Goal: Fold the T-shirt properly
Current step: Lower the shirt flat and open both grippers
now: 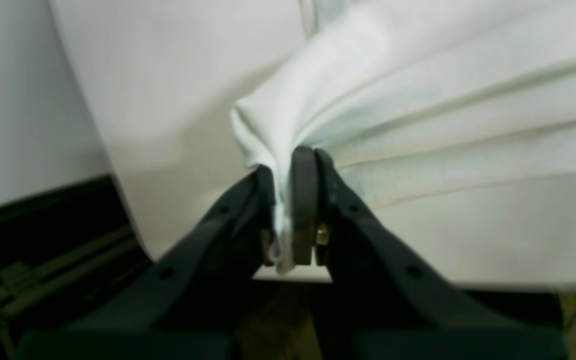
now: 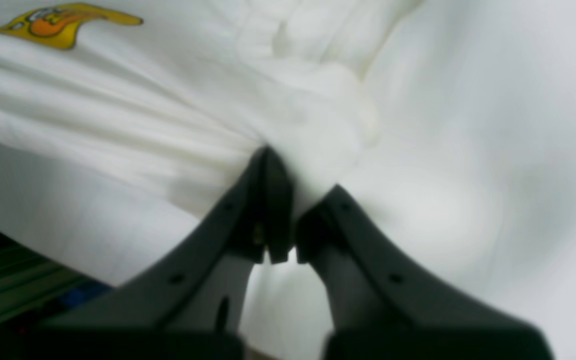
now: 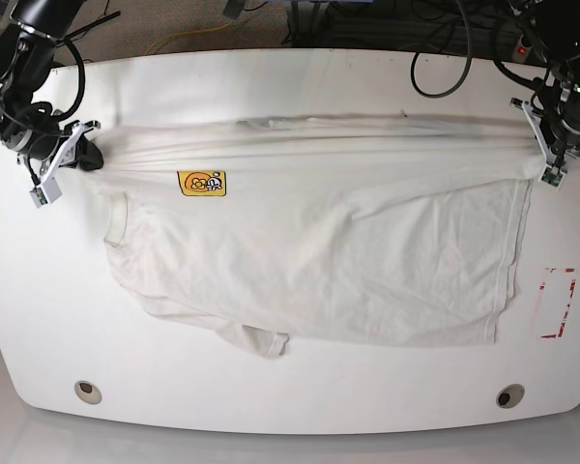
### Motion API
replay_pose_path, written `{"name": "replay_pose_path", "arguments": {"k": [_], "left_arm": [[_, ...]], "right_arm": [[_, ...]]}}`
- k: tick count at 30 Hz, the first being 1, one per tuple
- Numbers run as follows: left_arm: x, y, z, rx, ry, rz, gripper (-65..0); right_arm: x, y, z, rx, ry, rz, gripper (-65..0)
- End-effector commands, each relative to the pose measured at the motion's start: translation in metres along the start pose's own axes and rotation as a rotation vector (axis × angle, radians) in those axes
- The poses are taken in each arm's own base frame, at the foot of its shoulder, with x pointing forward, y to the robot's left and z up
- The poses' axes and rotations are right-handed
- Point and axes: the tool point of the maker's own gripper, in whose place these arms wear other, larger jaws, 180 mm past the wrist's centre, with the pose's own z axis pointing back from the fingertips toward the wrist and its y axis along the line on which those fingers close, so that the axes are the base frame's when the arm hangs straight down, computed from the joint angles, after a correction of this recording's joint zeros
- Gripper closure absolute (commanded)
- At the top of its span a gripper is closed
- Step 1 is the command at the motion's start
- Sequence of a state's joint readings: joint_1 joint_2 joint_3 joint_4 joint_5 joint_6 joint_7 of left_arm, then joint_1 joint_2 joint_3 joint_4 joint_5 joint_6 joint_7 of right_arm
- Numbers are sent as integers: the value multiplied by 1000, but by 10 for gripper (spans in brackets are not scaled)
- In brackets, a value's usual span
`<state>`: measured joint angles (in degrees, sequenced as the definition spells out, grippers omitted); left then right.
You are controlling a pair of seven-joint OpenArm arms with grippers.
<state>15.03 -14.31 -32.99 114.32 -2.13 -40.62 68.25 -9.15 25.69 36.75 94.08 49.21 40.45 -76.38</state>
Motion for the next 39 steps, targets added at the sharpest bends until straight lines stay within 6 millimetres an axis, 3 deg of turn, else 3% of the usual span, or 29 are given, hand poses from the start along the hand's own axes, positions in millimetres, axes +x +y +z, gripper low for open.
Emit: {"name": "replay_pose_path", "arguments": {"k": [1,7,10,12,14,16,17,19,23,26,31,39], "left_arm": [[-30,9,5,50,86,-32,-4],[-68,2,5,25,129,4,-4],[-84,3,4,21,153,28,-6],[-87,3,3,16,159,31,-10],[-85,-2,2,3,158,21,-14],[-83,-4,1,-2,153,16,-47],[-81,-5,0,-3,151,15,-88],[-78,-11,-1,-20,144,7,-169],[-67,-26,-7,-55,119,3,-346],[-58,-35,-10,-75,99,13,-419],[-56,-38,-10,-82,95,6,-426],[-55,-35,-9,-73,90,5,-425]], "right_arm": [[-4,-14,12,-61,14,5,0],[-33,-5,7,-40,67,-27,0],[-38,-2,5,-33,69,-41,0],[-38,-5,8,-43,58,-57,-101],[-40,-5,8,-46,36,-88,-292],[-40,-6,10,-51,22,-105,-407],[-40,-9,12,-59,12,-117,-476],[-39,-15,17,-79,-6,-133,-541],[-27,-26,24,-111,-57,-152,-555],[-13,-34,23,-128,-82,-152,-555],[3,-47,25,-177,-90,-139,-561],[23,-45,34,-152,-120,-116,-563]]}}
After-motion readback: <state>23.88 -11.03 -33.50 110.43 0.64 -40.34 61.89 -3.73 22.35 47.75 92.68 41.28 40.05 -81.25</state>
